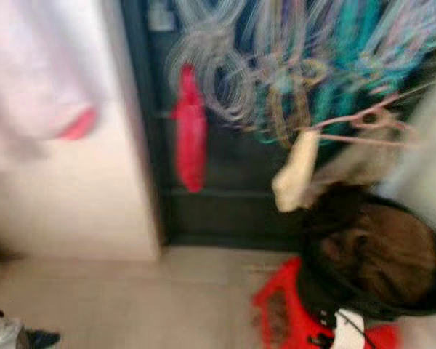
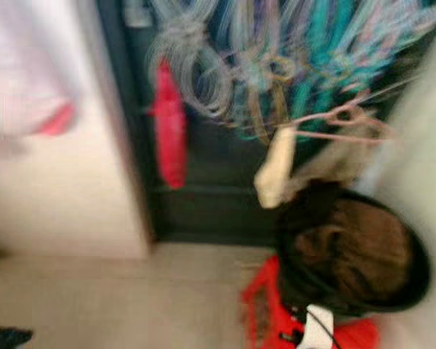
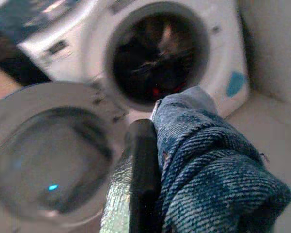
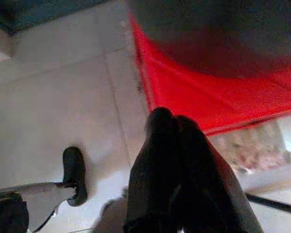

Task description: Clothes washing

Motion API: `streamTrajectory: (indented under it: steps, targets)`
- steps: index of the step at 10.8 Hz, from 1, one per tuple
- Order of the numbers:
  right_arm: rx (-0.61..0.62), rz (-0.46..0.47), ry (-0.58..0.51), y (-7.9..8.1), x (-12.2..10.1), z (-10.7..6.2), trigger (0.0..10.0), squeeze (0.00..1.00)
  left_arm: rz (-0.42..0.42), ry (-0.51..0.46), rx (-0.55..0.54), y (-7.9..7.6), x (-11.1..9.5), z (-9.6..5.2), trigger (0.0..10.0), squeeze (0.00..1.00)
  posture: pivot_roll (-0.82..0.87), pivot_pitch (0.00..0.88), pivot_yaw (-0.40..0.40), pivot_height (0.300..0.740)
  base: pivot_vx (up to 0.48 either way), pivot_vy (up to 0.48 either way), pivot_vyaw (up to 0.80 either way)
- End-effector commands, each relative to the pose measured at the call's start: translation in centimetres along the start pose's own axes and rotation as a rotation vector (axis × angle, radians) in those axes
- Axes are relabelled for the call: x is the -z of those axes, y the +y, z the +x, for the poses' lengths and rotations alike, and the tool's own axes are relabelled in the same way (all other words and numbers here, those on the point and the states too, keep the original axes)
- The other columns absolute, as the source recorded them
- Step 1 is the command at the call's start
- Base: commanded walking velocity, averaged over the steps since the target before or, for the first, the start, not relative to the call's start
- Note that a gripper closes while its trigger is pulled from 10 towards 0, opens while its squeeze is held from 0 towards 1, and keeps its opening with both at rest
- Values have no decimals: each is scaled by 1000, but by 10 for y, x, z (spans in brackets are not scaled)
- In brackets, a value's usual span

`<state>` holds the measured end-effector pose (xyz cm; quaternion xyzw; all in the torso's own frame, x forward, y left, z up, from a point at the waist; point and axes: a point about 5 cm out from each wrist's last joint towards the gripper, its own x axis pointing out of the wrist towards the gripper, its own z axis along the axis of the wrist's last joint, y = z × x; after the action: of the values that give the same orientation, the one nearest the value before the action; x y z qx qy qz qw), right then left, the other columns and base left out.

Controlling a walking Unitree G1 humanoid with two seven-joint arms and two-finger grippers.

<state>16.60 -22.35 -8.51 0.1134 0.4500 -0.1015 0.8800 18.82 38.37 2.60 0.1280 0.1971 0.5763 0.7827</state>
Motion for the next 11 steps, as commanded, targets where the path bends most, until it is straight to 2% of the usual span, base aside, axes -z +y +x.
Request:
streamTrajectory:
  steps: [1, 3, 5, 6, 7, 8, 9, 11]
  targets:
    - [3, 18, -22, -2, -4, 0, 10000, 0, -24, -37, 41, -6, -10, 0, 10000, 0, 27, 0, -15, 740, 0, 0, 0]
    - [-3, 26, -25, -2, -4, 0, 10000, 0, -66, 8, 210, -25, -4, -10, 10000, 0, 26, 0, -15, 740, 0, 0, 0]
    - [-5, 33, -28, -2, -5, 0, 10000, 0, -61, 37, 484, -56, -3, -30, 10000, 0, 25, 0, -15, 740, 0, 0, 0]
    - [-5, 34, -27, -2, -5, 0, 10000, 0, 20, -27, 582, -68, -7, -39, 10000, 0, 25, 0, -15, 740, 0, 0, 0]
    - [-7, 37, -26, -1, -5, 0, 10000, 0, 56, -50, 610, -72, -9, -41, 10000, 0, 25, 0, -15, 740, 0, 0, 0]
    - [-11, 42, -24, -1, -5, 0, 10000, 0, 33, -30, 610, -69, -9, -38, 10000, 0, 24, 0, -15, 740, 0, 0, 0]
    - [-26, 49, -23, 0, -5, 0, 10000, 0, 55, -38, 630, -68, -8, -37, 10000, 0, 24, 0, -15, 740, 0, 0, 0]
    - [-34, 49, -23, 0, -6, 0, 10000, 0, 48, -22, 622, -61, -6, -31, 10000, 0, 23, 0, -15, 740, 0, 0, 0]
